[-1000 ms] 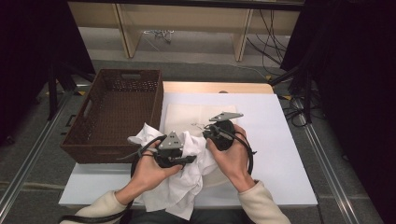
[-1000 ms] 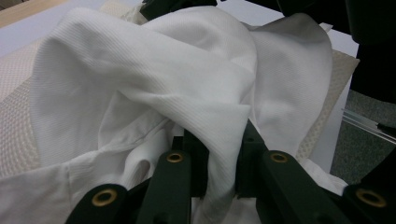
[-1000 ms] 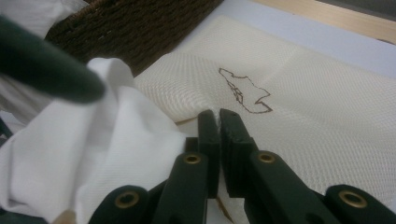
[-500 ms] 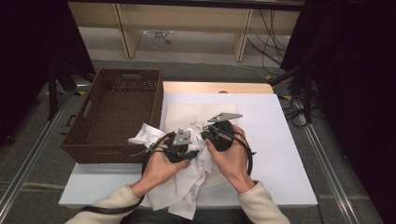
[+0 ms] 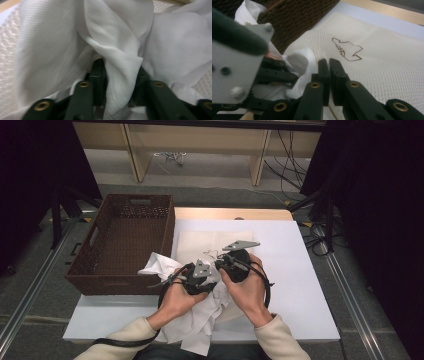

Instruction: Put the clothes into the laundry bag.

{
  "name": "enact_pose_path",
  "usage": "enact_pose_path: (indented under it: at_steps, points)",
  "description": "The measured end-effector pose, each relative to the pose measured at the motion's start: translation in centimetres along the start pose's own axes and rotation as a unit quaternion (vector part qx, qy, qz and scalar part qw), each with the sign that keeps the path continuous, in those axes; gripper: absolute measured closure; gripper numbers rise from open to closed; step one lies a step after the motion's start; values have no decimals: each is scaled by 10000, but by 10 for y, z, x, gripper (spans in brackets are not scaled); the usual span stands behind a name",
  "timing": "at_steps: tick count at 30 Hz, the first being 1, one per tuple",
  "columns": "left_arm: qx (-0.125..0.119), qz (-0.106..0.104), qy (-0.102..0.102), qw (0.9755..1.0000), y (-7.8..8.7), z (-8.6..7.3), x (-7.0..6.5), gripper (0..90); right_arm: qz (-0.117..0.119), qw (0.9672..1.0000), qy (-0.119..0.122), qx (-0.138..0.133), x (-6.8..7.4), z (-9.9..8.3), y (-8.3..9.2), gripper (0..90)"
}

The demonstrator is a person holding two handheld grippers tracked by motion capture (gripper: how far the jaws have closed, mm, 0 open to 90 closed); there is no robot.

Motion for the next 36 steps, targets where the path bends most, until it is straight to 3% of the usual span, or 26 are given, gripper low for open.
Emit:
enact_pose_path:
  at_steps: [2, 6, 11, 12, 13, 15, 16, 17, 19, 24, 26, 30, 34, 36]
  points:
    - [-135, -112, -70, 9998, 4, 0, -2, 552, -16, 9999, -100, -3, -1, -1, -1, 889]
    - [-311, -263, -87, 9991, 23, -2, -9, 382, 11, 10000, -42, 19, -4, -2, -2, 887]
    - [-461, -290, -46, 9985, 45, -2, -13, 299, 11, 10000, -65, 35, -6, -3, -2, 886]
    - [-584, -443, 103, 9973, 51, -3, -18, 293, 2, 10000, -54, 62, -7, -3, -1, 885]
    - [-514, -399, -5, 9979, 54, -5, -18, 291, 1, 10000, -60, 70, -7, -3, -1, 886]
    - [-498, -382, 1, 9980, 53, -8, -19, 291, -5, 9999, -122, 72, -6, -3, -1, 885]
    - [-261, -282, -80, 9992, 48, -17, -16, 316, -10, 10000, -81, 31, -6, -2, -3, 885]
    - [-151, -321, -45, 9994, 43, -22, -15, 335, 20, 9998, -206, 62, -4, -2, -2, 885]
    - [33, -294, -125, 9995, 34, -30, -12, 404, 52, 9998, -176, 79, -4, -2, -1, 885]
    - [205, -216, -195, 9994, 20, -38, -11, 618, -19, 9999, -78, 101, -7, -4, -2, 885]
    - [222, -193, -47, 9996, 18, -39, -10, 693, -11, 9998, -175, 113, -7, -4, -2, 885]
    - [186, -281, 68, 9994, 19, -35, -11, 796, -10, 9999, -99, 107, -8, -4, -2, 885]
    - [-91, -417, 378, 9984, 26, -23, -18, 821, -3, 10000, -37, 66, -8, -4, -4, 886]
    - [-185, -515, 356, 9979, 27, -15, -20, 824, -37, 9999, -115, 111, -6, -4, -3, 886]
Point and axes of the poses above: each handheld gripper's, and its own axes: y roughly backward along the jaws, z roughly out of its top, x roughly to its left, the point moved 8 cm from there along -y, roughly forward along the jaws, and after that the axes turned 8 degrees about y, right-handed, at the moved point
